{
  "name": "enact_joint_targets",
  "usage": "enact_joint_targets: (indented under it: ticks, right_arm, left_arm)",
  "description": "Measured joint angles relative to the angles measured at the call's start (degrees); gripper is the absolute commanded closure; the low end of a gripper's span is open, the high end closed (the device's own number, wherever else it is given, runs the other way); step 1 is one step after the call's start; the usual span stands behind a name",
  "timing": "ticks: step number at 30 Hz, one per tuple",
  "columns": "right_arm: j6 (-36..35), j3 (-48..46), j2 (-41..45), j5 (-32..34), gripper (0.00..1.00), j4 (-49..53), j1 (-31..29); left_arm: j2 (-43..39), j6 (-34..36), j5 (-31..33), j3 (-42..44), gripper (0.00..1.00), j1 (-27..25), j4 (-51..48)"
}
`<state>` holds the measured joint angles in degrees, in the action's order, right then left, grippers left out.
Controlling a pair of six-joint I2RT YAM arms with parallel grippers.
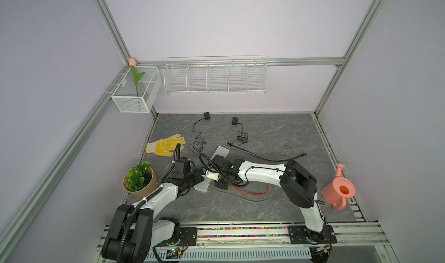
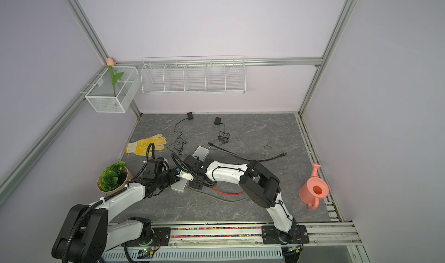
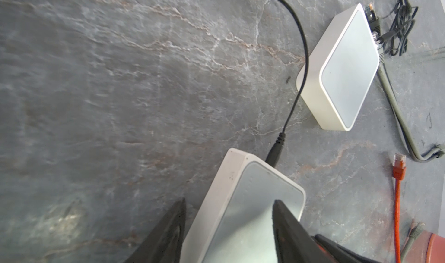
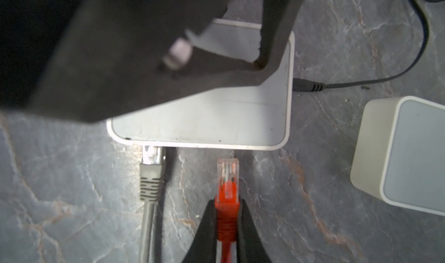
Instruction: Insert the plug into the switch port
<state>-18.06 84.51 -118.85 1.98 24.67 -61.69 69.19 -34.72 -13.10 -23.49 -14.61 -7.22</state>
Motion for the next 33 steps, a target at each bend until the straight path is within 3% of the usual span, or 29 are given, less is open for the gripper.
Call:
enact_joint_targets:
  ticks: [21, 33]
  right_arm:
    - [0.02, 4.09, -3.76, -3.85, 0.93, 5.27, 2.05]
    - [0.02, 4.74, -3.98, -4.42, 0.93, 6.45, 2.03]
  left_arm:
    - [-0.15, -0.63, -4.79, 0.46, 0.53, 0.66, 0.31]
    - [0.26, -0.57, -5.44, 0.46, 0.55, 0.81, 0.81]
